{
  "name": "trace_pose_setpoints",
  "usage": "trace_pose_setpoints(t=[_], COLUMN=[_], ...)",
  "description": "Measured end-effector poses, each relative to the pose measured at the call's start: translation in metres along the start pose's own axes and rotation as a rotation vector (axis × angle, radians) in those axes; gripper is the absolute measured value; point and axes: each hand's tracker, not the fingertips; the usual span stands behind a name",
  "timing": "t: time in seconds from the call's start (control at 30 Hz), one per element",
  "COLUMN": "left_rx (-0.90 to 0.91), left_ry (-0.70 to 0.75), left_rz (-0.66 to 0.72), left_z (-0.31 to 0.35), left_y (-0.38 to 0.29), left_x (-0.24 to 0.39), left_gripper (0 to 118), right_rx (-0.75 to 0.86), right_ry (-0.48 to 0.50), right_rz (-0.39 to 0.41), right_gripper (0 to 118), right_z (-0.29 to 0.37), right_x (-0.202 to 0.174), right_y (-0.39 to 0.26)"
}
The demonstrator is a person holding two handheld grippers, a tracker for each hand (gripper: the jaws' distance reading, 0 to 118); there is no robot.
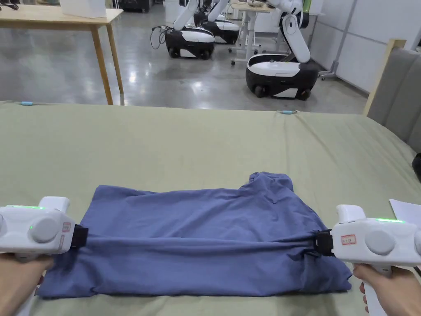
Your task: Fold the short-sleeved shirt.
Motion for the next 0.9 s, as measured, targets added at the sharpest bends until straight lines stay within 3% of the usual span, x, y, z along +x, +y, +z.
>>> trace_pose_setpoints(t=[0.03, 0.17, 0.27, 0.33, 0.37, 0.4, 0.43, 0.47, 0.57, 0.7, 0.73, 0.77, 0.8, 0.83, 0.87, 0.9], left_rx=[0.043, 0.277, 0.402, 0.389, 0.385, 0.365, 0.300, 0.236, 0.197, 0.182, 0.178, 0.171, 0.161, 0.135, 0.092, 0.177], left_ry=[-0.042, -0.032, 0.009, 0.023, 0.038, 0.037, 0.041, 0.068, 0.031, 0.014, 0.005, 0.015, 0.030, 0.052, 0.069, 0.061], left_rz=[0.011, -0.025, -0.044, -0.041, -0.025, -0.006, 0.017, 0.039, 0.045, 0.086, 0.085, 0.083, 0.075, 0.053, 0.040, 0.054], left_z=[0.011, 0.084, 0.118, 0.127, 0.125, 0.122, 0.114, 0.106, 0.097, 0.080, 0.073, 0.065, 0.058, 0.048, 0.036, 0.039], left_y=[-0.007, -0.050, -0.103, -0.137, -0.151, -0.162, -0.166, -0.173, -0.167, -0.148, -0.140, -0.133, -0.125, -0.114, -0.105, -0.095], left_x=[-0.003, 0.005, 0.019, 0.022, 0.023, 0.022, 0.019, 0.016, 0.006, -0.016, -0.019, -0.020, -0.021, -0.022, -0.024, -0.026], left_gripper=[117, 114, 114, 110, 99, 69, 4, 0, 0, 0, 1, 21, 65, 118, 115, 113], right_rx=[0.054, 0.240, 0.373, 0.403, 0.398, 0.403, 0.393, 0.371, 0.308, 0.325, 0.320, 0.316, 0.311, 0.305, 0.300, 0.293], right_ry=[-0.007, 0.084, 0.042, -0.003, 0.005, -0.002, -0.047, -0.091, 0.024, -0.007, 0.012, 0.018, 0.015, 0.007, -0.002, -0.008], right_rz=[0.000, 0.012, 0.056, 0.059, 0.053, 0.049, 0.052, 0.080, 0.072, 0.072, 0.050, 0.043, 0.043, 0.044, 0.045, 0.043], right_gripper=[114, 115, 115, 111, 100, 69, 10, 0, 0, 0, 0, 0, 0, 0, 0, 0], right_z=[0.012, 0.076, 0.106, 0.112, 0.113, 0.111, 0.108, 0.100, 0.091, 0.091, 0.093, 0.092, 0.091, 0.089, 0.090, 0.089], right_x=[0.000, -0.013, -0.031, -0.042, -0.046, -0.051, -0.057, -0.059, -0.057, -0.057, -0.060, -0.057, -0.055, -0.053, -0.052, -0.049], right_y=[-0.004, -0.041, -0.083, -0.109, -0.120, -0.129, -0.134, -0.139, -0.140, -0.136, -0.136, -0.134, -0.132, -0.131, -0.130, -0.128])
